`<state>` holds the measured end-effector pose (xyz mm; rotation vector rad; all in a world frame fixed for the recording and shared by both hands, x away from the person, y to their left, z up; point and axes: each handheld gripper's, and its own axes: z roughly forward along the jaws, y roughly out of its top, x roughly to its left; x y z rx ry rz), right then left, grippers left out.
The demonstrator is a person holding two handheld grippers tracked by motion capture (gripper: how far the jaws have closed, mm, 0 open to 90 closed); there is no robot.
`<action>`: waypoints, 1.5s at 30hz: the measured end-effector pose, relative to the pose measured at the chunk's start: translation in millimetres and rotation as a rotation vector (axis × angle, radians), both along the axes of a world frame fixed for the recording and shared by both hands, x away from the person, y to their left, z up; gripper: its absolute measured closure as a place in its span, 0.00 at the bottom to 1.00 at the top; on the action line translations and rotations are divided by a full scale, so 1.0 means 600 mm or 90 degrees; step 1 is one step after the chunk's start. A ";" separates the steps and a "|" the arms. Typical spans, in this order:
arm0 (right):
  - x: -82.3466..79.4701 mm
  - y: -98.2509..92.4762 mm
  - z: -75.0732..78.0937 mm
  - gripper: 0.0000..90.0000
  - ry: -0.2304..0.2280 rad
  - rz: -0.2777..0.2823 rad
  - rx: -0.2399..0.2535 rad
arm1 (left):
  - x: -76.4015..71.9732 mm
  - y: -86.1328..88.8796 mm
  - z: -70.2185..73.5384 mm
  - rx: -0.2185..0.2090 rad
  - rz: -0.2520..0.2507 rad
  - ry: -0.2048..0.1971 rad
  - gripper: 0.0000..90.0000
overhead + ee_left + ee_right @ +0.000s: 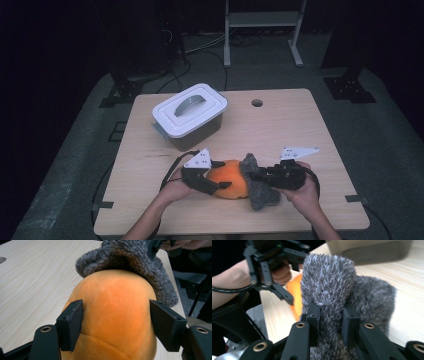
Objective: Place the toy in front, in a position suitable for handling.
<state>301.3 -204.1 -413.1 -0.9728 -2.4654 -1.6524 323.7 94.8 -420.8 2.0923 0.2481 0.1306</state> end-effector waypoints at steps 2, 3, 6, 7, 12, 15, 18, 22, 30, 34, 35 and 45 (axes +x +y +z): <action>-0.003 0.009 -0.001 0.79 -0.003 0.008 -0.020 | -0.001 -0.001 0.003 0.005 -0.005 0.002 0.32; -0.002 0.010 -0.005 0.79 0.000 0.012 -0.019 | -0.002 -0.001 0.005 0.009 -0.007 0.002 0.31; -0.003 0.012 -0.009 0.79 0.009 0.028 -0.025 | -0.004 -0.003 0.014 0.003 -0.002 0.006 0.21; -0.004 0.012 -0.009 0.79 0.006 0.032 -0.030 | -0.003 -0.004 0.015 0.002 0.001 0.009 0.20; -0.008 0.009 0.000 0.79 -0.009 0.019 -0.036 | -0.004 -0.009 0.002 0.006 -0.001 0.017 0.30; -0.013 0.017 0.012 0.79 -0.027 0.027 -0.002 | -0.012 -0.019 0.002 0.020 -0.016 -0.001 0.31; -0.015 0.028 0.009 0.79 -0.032 0.034 -0.026 | -0.011 -0.017 0.004 0.027 -0.017 0.000 0.31; -0.008 0.018 0.000 0.79 -0.020 0.020 -0.023 | 0.000 -0.002 0.002 0.017 -0.010 0.012 0.32; 0.005 -0.005 -0.027 0.79 0.028 0.000 -0.013 | 0.012 0.024 -0.003 0.007 -0.010 0.038 0.33; 0.007 -0.011 -0.036 0.78 0.045 -0.008 -0.024 | 0.014 0.035 -0.004 0.008 -0.011 0.044 0.33; 0.008 -0.012 -0.039 0.78 0.050 -0.010 -0.027 | 0.015 0.037 -0.005 0.008 -0.012 0.047 0.33; 0.003 -0.017 -0.022 0.79 0.034 -0.018 -0.005 | 0.017 0.040 -0.008 0.000 -0.012 0.056 0.33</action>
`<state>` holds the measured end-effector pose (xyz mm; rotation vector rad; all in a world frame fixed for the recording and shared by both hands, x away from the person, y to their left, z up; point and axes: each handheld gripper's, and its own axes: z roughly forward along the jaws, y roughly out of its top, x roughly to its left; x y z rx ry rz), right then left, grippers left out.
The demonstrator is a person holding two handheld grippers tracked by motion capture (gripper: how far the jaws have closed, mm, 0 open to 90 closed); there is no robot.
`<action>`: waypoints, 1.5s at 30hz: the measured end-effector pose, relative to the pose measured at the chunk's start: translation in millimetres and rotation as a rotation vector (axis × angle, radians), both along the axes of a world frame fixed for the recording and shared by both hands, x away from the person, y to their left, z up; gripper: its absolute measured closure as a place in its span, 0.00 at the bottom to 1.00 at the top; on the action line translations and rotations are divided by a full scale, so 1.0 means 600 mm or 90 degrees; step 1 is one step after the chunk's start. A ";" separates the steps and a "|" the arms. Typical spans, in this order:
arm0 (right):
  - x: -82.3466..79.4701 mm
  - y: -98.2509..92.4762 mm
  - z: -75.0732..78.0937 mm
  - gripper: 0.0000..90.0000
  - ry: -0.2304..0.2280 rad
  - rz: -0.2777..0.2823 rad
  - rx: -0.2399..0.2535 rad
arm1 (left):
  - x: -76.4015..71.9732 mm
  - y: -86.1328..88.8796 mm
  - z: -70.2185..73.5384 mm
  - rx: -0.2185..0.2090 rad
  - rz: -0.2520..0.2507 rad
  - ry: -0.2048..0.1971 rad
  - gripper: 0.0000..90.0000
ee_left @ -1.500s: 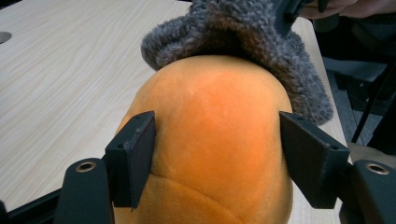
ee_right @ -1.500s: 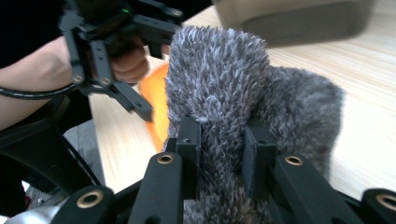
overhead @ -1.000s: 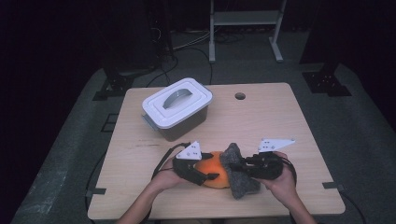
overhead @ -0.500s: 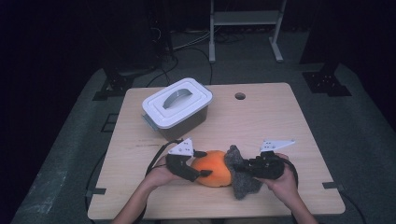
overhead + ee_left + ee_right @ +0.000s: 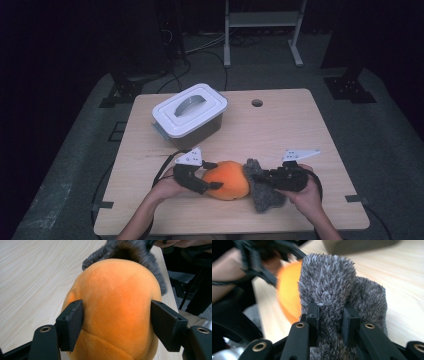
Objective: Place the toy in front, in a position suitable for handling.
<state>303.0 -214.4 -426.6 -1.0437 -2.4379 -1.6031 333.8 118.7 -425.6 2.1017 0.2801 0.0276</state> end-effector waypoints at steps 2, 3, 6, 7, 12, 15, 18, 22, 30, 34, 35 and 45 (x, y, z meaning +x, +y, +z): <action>-0.003 0.007 0.002 0.78 -0.006 0.012 -0.012 | 0.000 0.000 0.001 0.001 0.000 0.000 0.33; -0.004 0.010 0.000 0.78 -0.003 0.014 -0.022 | -0.001 -0.001 0.001 0.002 0.000 -0.001 0.33; 0.000 0.011 -0.006 0.78 0.009 0.013 -0.032 | -0.005 -0.007 0.003 0.005 0.003 -0.003 0.32; 0.000 0.010 -0.002 0.78 0.000 0.009 -0.031 | -0.007 -0.011 0.004 0.003 0.004 0.000 0.32; -0.008 0.015 0.026 0.78 -0.036 0.025 0.029 | -0.028 -0.042 0.011 0.020 -0.035 -0.027 0.28; -0.010 0.030 0.012 0.78 -0.024 0.048 -0.017 | -0.031 -0.045 0.020 0.018 -0.045 -0.025 0.24; -0.010 0.033 0.006 0.78 -0.015 0.062 -0.016 | -0.029 -0.042 0.024 0.028 -0.029 -0.030 0.18; -0.011 0.031 0.005 0.78 -0.010 0.062 -0.013 | -0.024 -0.043 0.013 0.035 -0.019 -0.014 0.17; -0.020 0.042 0.033 0.78 -0.060 0.058 0.000 | -0.037 -0.061 0.010 0.035 -0.033 -0.041 0.40; -0.019 0.048 0.024 0.78 -0.053 0.064 -0.021 | -0.033 -0.057 0.019 0.026 -0.026 -0.031 0.27; -0.018 0.048 0.021 0.78 -0.049 0.069 -0.018 | -0.033 -0.057 0.022 0.021 -0.026 -0.027 0.22; -0.025 0.057 0.022 0.78 -0.056 0.091 -0.035 | -0.037 -0.067 0.004 0.043 -0.015 -0.044 0.38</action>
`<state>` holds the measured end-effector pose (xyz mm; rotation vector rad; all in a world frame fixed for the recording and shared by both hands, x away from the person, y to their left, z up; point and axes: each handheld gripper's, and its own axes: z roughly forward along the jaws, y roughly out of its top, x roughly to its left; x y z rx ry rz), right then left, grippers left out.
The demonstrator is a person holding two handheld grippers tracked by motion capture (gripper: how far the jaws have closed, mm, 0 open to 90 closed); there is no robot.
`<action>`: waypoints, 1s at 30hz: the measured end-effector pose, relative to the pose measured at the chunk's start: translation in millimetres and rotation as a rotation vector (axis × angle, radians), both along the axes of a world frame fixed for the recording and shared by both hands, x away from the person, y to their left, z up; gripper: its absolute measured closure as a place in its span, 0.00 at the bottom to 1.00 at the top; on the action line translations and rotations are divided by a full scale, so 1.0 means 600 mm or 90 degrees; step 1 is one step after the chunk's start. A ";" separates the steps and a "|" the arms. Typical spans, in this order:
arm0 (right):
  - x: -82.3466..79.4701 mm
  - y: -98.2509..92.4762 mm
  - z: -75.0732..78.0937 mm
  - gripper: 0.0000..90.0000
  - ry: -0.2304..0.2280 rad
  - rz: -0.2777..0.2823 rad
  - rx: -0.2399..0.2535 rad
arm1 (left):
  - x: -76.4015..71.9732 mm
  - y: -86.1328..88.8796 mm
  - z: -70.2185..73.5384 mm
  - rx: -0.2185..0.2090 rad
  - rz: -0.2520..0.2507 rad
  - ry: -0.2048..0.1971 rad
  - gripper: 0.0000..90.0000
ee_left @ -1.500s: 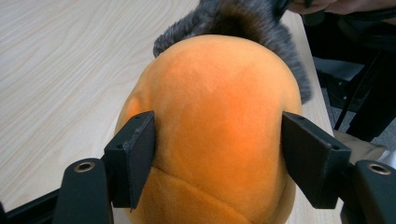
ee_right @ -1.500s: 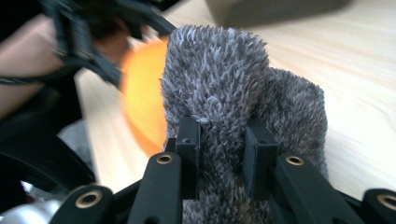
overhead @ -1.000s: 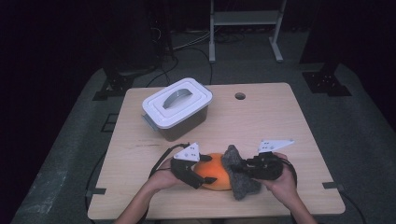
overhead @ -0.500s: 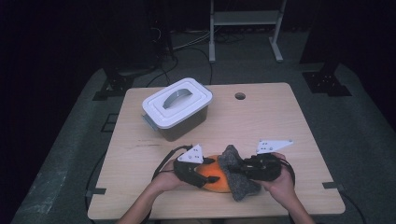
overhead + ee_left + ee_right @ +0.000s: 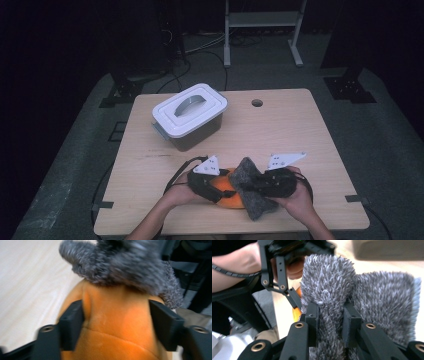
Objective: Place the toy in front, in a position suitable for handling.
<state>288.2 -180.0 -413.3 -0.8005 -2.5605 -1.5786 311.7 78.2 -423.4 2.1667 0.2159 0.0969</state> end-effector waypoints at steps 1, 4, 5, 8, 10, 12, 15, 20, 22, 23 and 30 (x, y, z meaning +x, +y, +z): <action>0.000 -0.003 0.003 0.78 -0.004 -0.008 0.002 | -0.002 -0.001 0.004 -0.006 0.005 -0.015 0.41; -0.001 -0.009 0.013 0.78 -0.029 -0.033 0.000 | -0.006 -0.002 0.014 -0.043 0.018 -0.057 0.48; -0.001 -0.011 0.016 0.78 -0.032 -0.041 0.005 | -0.007 -0.002 0.017 -0.053 0.022 -0.073 0.50; 0.004 -0.019 0.015 0.78 -0.034 -0.058 0.008 | -0.005 -0.005 0.014 -0.046 0.026 -0.076 0.48; 0.008 -0.019 0.007 0.78 -0.024 -0.057 0.006 | 0.000 0.001 0.011 -0.037 0.020 -0.067 0.46; 0.010 -0.018 0.002 0.78 -0.020 -0.051 -0.005 | 0.007 0.011 0.010 -0.028 0.017 -0.045 0.46; 0.013 -0.023 -0.006 0.78 -0.007 -0.052 -0.016 | 0.013 0.029 0.007 -0.023 0.010 -0.018 0.44; 0.012 -0.028 -0.016 0.78 0.018 -0.042 -0.022 | 0.013 0.029 0.013 -0.017 0.009 0.001 0.21; 0.010 -0.023 -0.017 0.78 0.017 -0.032 -0.021 | 0.014 0.022 0.011 -0.013 0.014 0.002 0.11; 0.009 -0.021 -0.016 0.78 0.019 -0.027 -0.018 | 0.015 0.016 0.007 -0.004 0.011 0.015 0.11; 0.004 -0.005 -0.008 0.78 -0.001 -0.015 -0.008 | 0.014 0.019 0.000 0.009 0.000 0.007 0.34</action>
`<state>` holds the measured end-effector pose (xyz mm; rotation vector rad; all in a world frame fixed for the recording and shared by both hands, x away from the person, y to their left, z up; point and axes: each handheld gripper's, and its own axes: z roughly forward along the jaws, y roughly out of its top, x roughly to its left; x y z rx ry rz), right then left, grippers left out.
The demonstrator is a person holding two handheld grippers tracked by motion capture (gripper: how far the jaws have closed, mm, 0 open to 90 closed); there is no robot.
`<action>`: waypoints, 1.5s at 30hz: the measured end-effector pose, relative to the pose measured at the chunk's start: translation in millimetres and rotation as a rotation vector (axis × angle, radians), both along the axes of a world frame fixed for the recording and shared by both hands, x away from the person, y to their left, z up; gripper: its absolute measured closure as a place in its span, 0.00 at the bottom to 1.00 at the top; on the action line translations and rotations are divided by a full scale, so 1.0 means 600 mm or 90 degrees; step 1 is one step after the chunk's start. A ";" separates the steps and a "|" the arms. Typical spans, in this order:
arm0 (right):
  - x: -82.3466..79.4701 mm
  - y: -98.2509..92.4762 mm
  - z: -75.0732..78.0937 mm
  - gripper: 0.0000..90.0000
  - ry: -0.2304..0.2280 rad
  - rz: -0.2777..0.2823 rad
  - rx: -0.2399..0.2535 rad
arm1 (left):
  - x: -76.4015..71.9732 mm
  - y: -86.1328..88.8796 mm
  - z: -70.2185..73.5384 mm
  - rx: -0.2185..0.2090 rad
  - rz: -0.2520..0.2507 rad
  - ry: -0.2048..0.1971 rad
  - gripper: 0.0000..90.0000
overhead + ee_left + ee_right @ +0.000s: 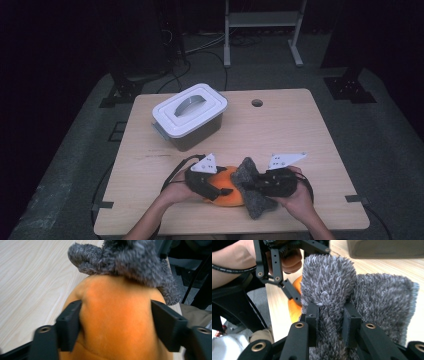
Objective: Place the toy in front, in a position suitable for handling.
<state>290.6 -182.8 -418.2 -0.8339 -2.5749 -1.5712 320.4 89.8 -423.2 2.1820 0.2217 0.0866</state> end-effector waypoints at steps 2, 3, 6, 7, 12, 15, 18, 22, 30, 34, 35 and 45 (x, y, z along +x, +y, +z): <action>0.004 -0.004 -0.002 0.78 0.003 -0.007 0.004 | 0.004 0.006 -0.002 -0.007 0.004 0.012 0.35; 0.006 -0.007 -0.004 0.78 0.006 -0.010 0.005 | 0.006 0.009 -0.002 -0.010 0.005 0.014 0.36; 0.014 -0.018 -0.013 0.78 0.028 -0.024 0.012 | 0.011 0.015 -0.003 -0.013 0.008 0.020 0.36; 0.017 -0.023 -0.018 0.78 0.037 -0.030 0.011 | 0.012 0.018 -0.003 -0.014 0.009 0.024 0.36; 0.031 -0.043 -0.042 0.78 0.088 -0.058 0.001 | 0.018 0.031 -0.006 -0.023 0.008 0.038 0.35; 0.035 -0.048 -0.047 0.78 0.104 -0.065 0.010 | 0.016 0.032 -0.007 -0.024 0.007 0.038 0.35; 0.030 -0.044 -0.026 0.78 0.076 -0.062 0.039 | 0.015 0.027 -0.008 -0.025 0.005 0.037 0.35; 0.022 -0.024 -0.014 0.78 0.056 -0.032 0.051 | 0.009 0.021 -0.004 -0.019 -0.006 0.030 0.27; 0.022 -0.020 -0.023 0.78 0.075 -0.014 0.022 | 0.002 0.007 -0.003 -0.017 -0.010 0.003 0.25; 0.023 -0.028 -0.009 0.78 0.057 -0.026 0.038 | -0.009 0.001 0.007 -0.032 -0.011 -0.049 0.42; 0.022 -0.029 -0.004 0.78 0.052 -0.027 0.043 | -0.013 -0.004 0.008 -0.036 -0.011 -0.063 0.43; 0.013 -0.015 0.004 0.78 0.008 -0.037 0.015 | -0.015 -0.025 0.011 -0.035 0.019 -0.051 0.23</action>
